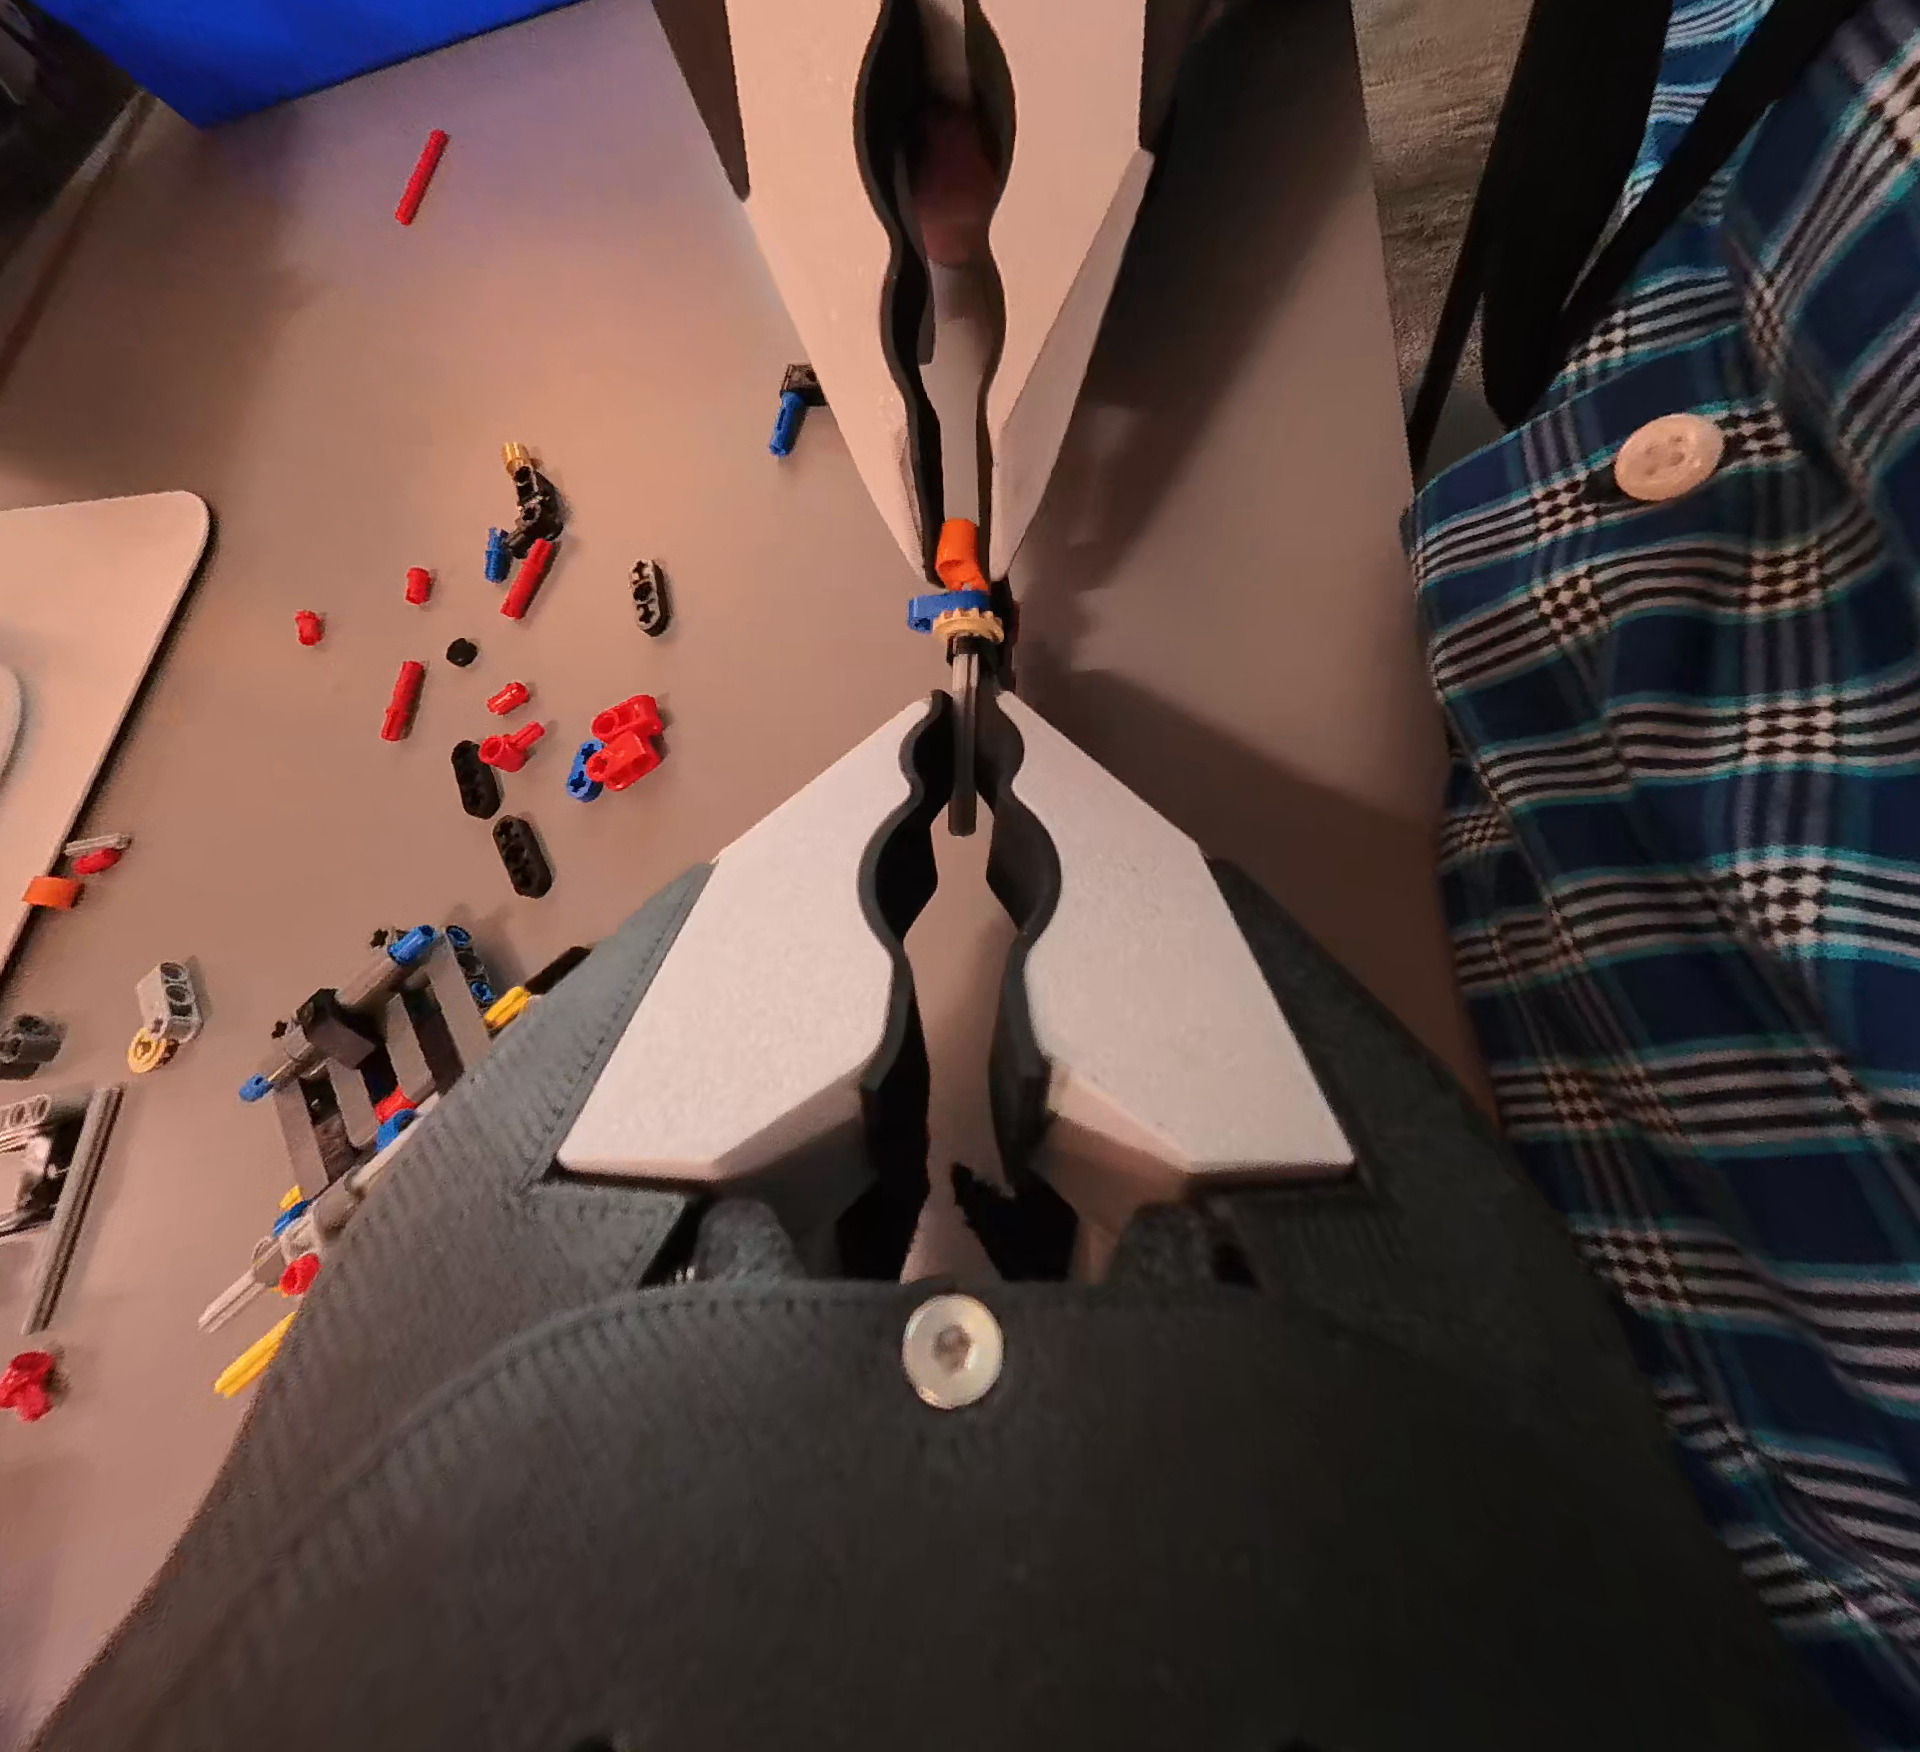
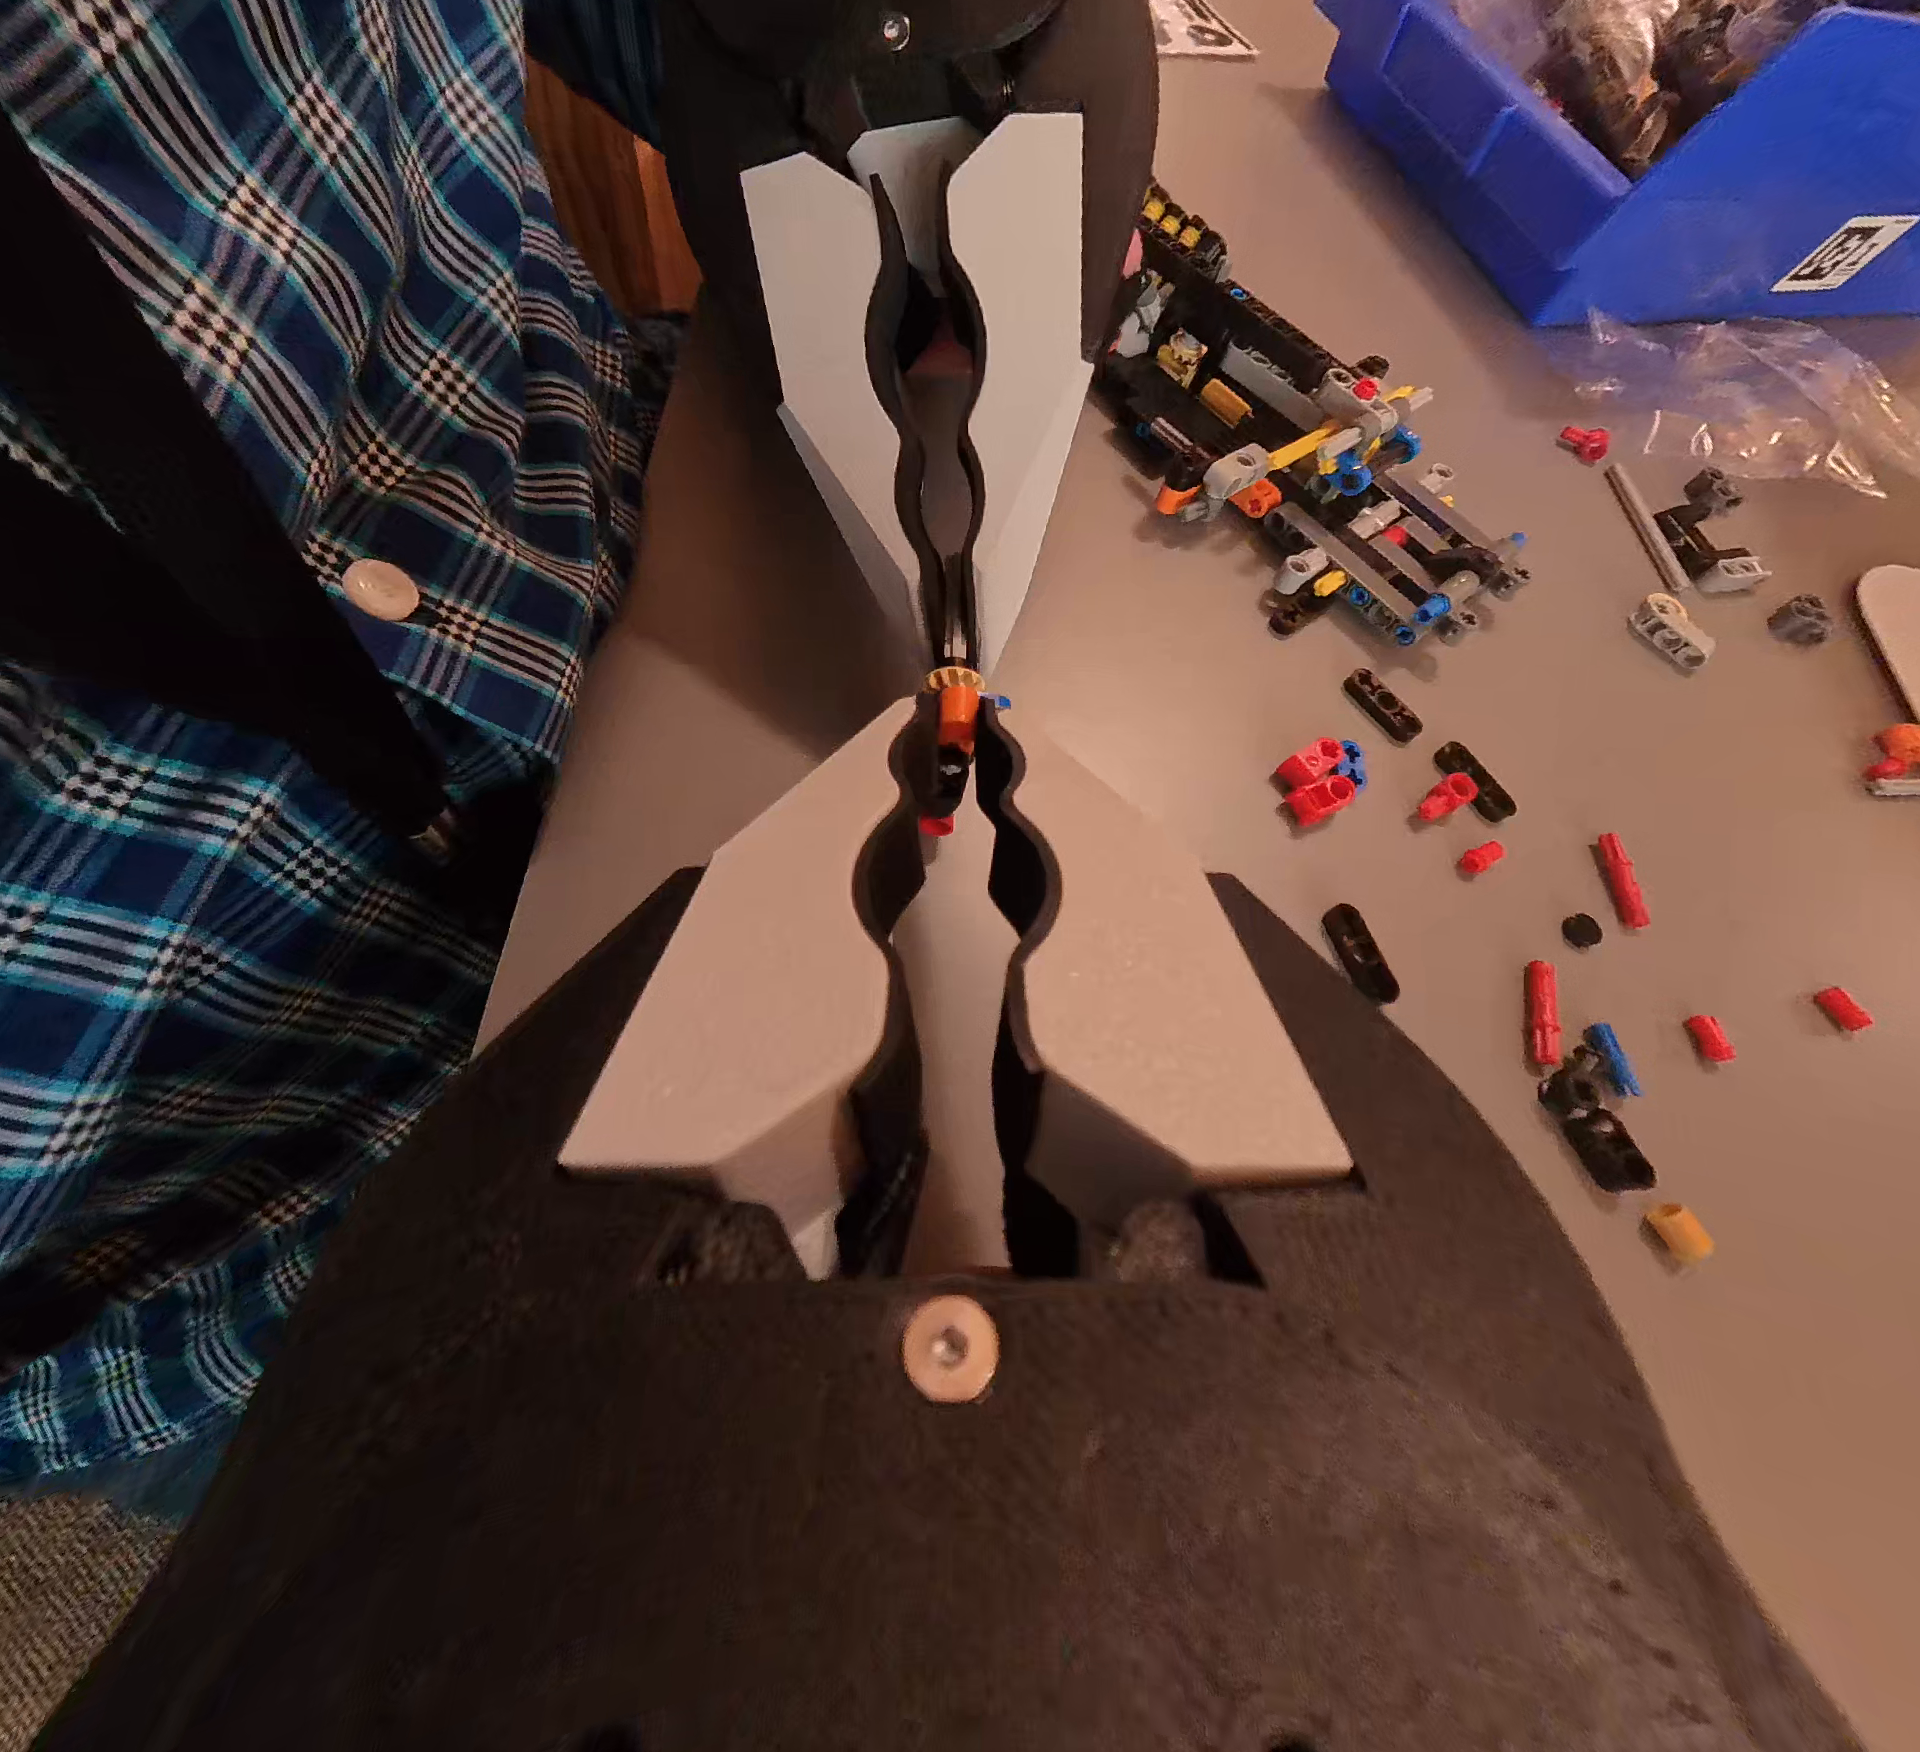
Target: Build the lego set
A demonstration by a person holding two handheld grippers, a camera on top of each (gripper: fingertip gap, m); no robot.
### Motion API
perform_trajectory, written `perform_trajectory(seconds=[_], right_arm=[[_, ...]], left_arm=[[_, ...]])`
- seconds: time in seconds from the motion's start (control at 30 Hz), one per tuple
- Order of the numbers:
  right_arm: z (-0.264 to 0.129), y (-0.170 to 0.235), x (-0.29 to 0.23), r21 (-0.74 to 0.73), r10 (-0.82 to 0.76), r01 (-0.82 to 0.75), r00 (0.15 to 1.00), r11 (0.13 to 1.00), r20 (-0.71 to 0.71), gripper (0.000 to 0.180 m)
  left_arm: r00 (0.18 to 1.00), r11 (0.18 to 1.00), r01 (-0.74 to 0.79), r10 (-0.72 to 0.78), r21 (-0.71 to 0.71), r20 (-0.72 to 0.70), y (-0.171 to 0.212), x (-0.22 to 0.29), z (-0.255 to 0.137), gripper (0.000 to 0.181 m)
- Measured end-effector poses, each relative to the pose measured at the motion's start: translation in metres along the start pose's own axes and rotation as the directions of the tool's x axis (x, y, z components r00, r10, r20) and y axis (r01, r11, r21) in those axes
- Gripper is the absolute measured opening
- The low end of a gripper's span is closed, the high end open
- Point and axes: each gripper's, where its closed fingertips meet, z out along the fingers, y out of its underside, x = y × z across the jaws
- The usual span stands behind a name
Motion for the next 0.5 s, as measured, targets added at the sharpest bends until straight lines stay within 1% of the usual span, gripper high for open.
perform_trajectory(seconds=[0.07, 0.17, 0.23, 0.3, 0.37, 0.43, 0.5], right_arm=[[0.0014, 0.0015, -0.0011, -0.012, -0.012, 0.012, 1.0, 1.0, 0.001, 0.004], [0.0017, 0.0011, -0.0004, -0.011, 0.0, 0.0, 1.0, 1.0, 0.006, 0.004], [0.002, 0.0014, -0.0002, -0.013, -0.003, 0.003, 1.0, 1.0, 0.002, 0.004], [0.0025, 0.0019, -0.0005, -0.017, -0.01, 0.01, 1.0, 1.0, -0.001, 0.004], [0.0023, 0.0017, -0.0002, -0.016, -0.01, 0.009, 1.0, 1.0, -0.004, 0.004], [0.0023, 0.0017, 0.0003, -0.016, -0.007, 0.007, 1.0, 1.0, -0.006, 0.004], [0.0026, 0.0025, 0.0004, -0.021, -0.014, 0.013, 1.0, 1.0, -0.013, 0.004]], left_arm=[[1.0, 1.0, 0.011, -0.011, -0.021, -0.012, 0.0018, 0.0017, 0.0022, 0.003], [1.0, 0.998, -0.01, 0.01, -0.062, -0.001, 0.001, 0.0011, 0.0029, 0.004], [1.0, 0.998, -0.009, 0.01, -0.062, 0.013, -0.0017, 0.0, 0.0026, 0.005], [0.999, 0.996, -0.023, 0.026, -0.084, 0.027, -0.002, -0.0023, 0.0027, 0.011], [0.999, 0.992, -0.053, 0.054, -0.116, 0.005, -0.0009, 0.0005, 0.0037, 0.007], [0.997, 0.988, -0.077, 0.08, -0.132, 0.015, -0.0003, 0.0003, 0.0041, 0.003], [0.995, 0.987, -0.087, 0.092, -0.133, 0.028, 0.0004, -0.0005, 0.0031, 0.003]])
